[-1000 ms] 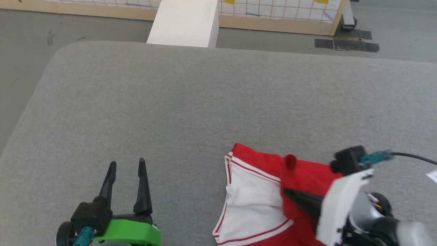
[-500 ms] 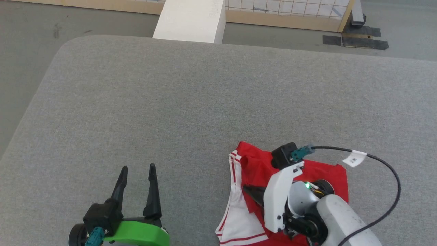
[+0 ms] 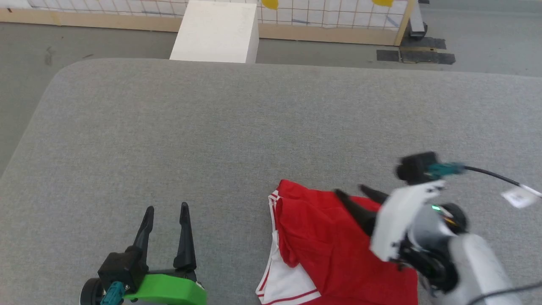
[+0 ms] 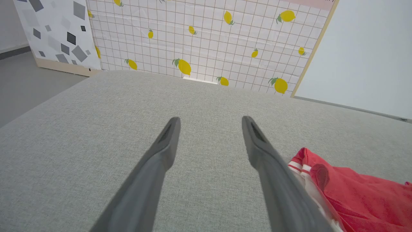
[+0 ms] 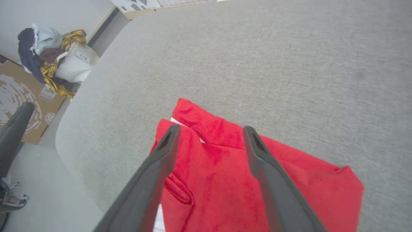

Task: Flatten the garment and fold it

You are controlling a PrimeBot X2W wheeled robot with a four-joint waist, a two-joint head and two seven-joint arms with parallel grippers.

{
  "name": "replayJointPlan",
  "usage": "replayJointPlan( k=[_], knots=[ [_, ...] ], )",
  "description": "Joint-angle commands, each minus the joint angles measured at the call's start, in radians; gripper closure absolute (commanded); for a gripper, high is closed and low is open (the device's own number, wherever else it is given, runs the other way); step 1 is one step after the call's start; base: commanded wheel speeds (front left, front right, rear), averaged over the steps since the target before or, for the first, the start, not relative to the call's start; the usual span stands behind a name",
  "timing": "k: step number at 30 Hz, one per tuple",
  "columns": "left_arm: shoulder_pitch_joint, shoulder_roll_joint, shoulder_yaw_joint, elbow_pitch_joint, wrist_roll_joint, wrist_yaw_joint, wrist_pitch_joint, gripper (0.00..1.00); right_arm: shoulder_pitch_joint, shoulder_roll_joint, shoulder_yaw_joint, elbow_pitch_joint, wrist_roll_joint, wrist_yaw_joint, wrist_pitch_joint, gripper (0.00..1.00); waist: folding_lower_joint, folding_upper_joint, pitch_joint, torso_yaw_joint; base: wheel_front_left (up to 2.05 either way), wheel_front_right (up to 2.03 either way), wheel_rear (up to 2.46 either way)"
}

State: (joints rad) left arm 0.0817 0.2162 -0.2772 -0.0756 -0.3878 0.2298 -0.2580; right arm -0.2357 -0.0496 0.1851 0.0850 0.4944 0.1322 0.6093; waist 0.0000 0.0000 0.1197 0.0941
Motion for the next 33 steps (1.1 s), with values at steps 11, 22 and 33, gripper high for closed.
replayJointPlan(
  k=[11,22,33],
  knots=[
    [-0.015,0.012,-0.012,-0.027,0.021,0.003,-0.004,0.0,0.275,-0.001,-0.294,-0.197,-0.136,-0.002,-0.006,0.0,0.0,0.0,0.063,-0.009,0.0,0.0,0.0],
    [-0.039,0.026,-0.018,-0.023,0.027,0.001,0.004,0.0,0.245,-0.001,-0.246,-0.028,-0.091,-0.002,-0.034,0.0,0.0,0.0,0.086,0.012,0.0,0.0,0.0],
    [-0.04,0.029,-0.032,-0.009,0.022,-0.003,0.01,0.0,0.218,-0.001,-0.211,0.028,-0.088,-0.002,-0.027,1.0,0.0,0.0,0.049,0.015,0.0,0.0,0.0]
  ],
)
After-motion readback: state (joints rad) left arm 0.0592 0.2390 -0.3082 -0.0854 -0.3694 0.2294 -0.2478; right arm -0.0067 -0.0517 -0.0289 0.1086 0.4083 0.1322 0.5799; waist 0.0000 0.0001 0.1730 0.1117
